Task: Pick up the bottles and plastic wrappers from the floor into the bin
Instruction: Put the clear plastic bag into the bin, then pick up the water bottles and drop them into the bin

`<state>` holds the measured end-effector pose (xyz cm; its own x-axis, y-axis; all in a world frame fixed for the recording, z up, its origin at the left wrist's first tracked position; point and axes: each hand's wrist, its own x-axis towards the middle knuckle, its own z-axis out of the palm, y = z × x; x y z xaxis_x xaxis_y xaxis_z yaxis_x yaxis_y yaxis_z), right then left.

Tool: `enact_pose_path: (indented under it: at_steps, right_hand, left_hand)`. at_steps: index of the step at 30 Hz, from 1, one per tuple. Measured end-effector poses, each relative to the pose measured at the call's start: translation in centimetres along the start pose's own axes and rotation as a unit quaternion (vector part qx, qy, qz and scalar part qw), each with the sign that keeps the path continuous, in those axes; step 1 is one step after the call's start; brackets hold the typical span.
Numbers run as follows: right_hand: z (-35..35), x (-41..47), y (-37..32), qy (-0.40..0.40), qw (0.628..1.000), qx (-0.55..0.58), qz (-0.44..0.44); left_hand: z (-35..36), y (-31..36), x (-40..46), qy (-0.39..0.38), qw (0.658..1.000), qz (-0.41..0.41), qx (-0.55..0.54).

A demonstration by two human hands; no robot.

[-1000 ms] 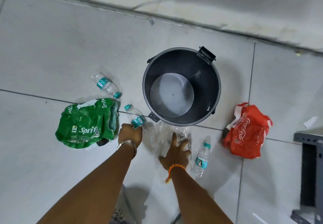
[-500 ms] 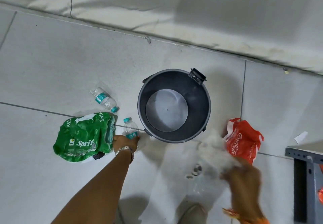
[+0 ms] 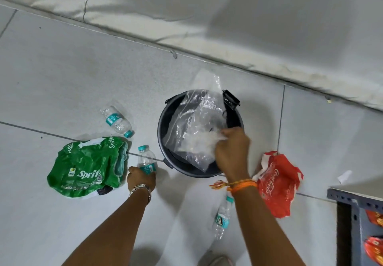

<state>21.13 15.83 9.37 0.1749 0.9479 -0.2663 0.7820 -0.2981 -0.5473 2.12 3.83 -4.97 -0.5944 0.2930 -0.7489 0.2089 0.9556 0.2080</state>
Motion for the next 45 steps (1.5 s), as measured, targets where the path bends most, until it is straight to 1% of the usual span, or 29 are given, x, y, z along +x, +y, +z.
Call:
enact_pose_path:
  at_steps: [1,3,5,8,10,11,12,13,15,16,17,19,20,21,23,25,27,29,32,34,36,38,39,41,43,45]
  right_hand:
    - [0.7,0.0,-0.5,-0.033,0.998,-0.054,-0.005]
    - [3.3,-0.3,-1.5,-0.121,0.974,-0.191,0.002]
    - [5.1,-0.1,-1.7,-0.207,0.945,-0.251,0.019]
    - [8.2,2.1,-0.9,-0.288,0.91,-0.299,0.008]
    - [9.4,3.3,0.1,-0.358,0.872,-0.333,0.013]
    - [9.2,3.6,0.4,-0.39,0.859,-0.332,0.017]
    - [8.9,4.0,0.7,-0.413,0.852,-0.321,0.017]
    - [8.1,4.1,0.6,-0.42,0.858,-0.294,0.027]
    - [6.0,4.1,0.0,-0.398,0.886,-0.239,0.016]
    - [4.6,3.6,-0.3,-0.37,0.904,-0.214,-0.007]
    - [3.0,2.8,-0.6,-0.324,0.928,-0.182,-0.038]
    - [-0.6,0.3,-0.6,-0.163,0.977,-0.08,-0.11]
    - [-2.6,-1.3,-0.6,-0.073,0.99,-0.003,-0.124]
    - [-4.4,-3.1,-0.3,0.008,0.99,0.073,-0.118]
    - [-5.7,-5.7,2.2,0.12,0.975,0.175,-0.073]
    - [-4.7,-7.6,6.1,0.162,0.959,0.231,0.031]
    - [-3.0,-9.3,10.1,0.164,0.95,0.225,0.14]
    - [-1.0,-10.7,13.9,0.13,0.951,0.176,0.217]
    - [2.4,-11.9,17.6,0.005,0.953,0.089,0.29]
    - [4.2,-11.7,18.5,-0.064,0.939,0.035,0.336]
    - [5.4,-11.2,18.4,-0.105,0.923,-0.008,0.371]
    - [6.4,-10.8,18.2,-0.122,0.918,-0.028,0.376]
    - [7.0,-10.7,18.4,-0.129,0.918,-0.04,0.373]
    - [8.0,-10.6,19.0,-0.148,0.917,-0.063,0.364]
    - [8.8,-10.6,19.8,-0.171,0.914,-0.067,0.362]
    - [9.0,-11.0,19.9,-0.175,0.918,-0.053,0.352]
  left_hand:
    - [0.0,-0.2,0.1,0.0,1.0,0.0,-0.006]
    - [0.1,-0.4,0.3,-0.001,1.0,0.004,-0.01]
    - [0.3,-0.4,0.6,0.002,1.0,0.009,-0.017]
    - [0.4,-0.7,1.1,0.002,1.0,0.004,-0.021]
    - [0.4,-0.7,1.1,0.012,0.999,0.001,-0.033]
    - [0.2,-0.7,0.9,0.015,0.999,0.001,-0.047]
    - [-0.1,-0.6,0.6,0.017,0.998,0.0,-0.068]
    - [-0.6,-0.4,0.1,0.021,0.995,-0.001,-0.096]
    - [-2.0,0.0,-1.3,0.031,0.985,-0.015,-0.168]
    - [-3.1,0.2,-2.1,0.042,0.977,-0.018,-0.206]
    - [-4.2,0.4,-3.1,0.059,0.967,-0.012,-0.248]
    - [-7.2,1.4,-5.8,0.124,0.943,0.038,-0.307]
    - [-8.7,1.9,-7.3,0.165,0.929,0.085,-0.319]
    - [-10.3,2.7,-9.0,0.2,0.914,0.147,-0.322]
    - [-12.5,4.6,-12.3,0.227,0.891,0.269,-0.286]
    - [-12.7,6.8,-13.9,0.201,0.888,0.354,-0.213]
    - [-11.3,9.4,-14.6,0.146,0.897,0.399,-0.122]
    - [-9.5,11.8,-14.6,0.099,0.902,0.42,-0.013]
    - [-7.1,13.9,-13.7,0.089,0.884,0.435,0.146]
    - [-6.6,14.4,-13.0,0.095,0.869,0.449,0.186]
    - [-6.9,14.0,-12.0,0.113,0.86,0.463,0.182]
    - [-7.5,12.9,-10.7,0.143,0.86,0.47,0.14]
    - [-7.7,12.2,-10.0,0.164,0.864,0.463,0.108]
    - [-7.8,10.7,-8.5,0.205,0.883,0.421,0.035]
    - [-7.3,9.8,-6.9,0.207,0.902,0.38,-0.01]
    - [-6.6,9.3,-5.8,0.195,0.903,0.381,-0.025]
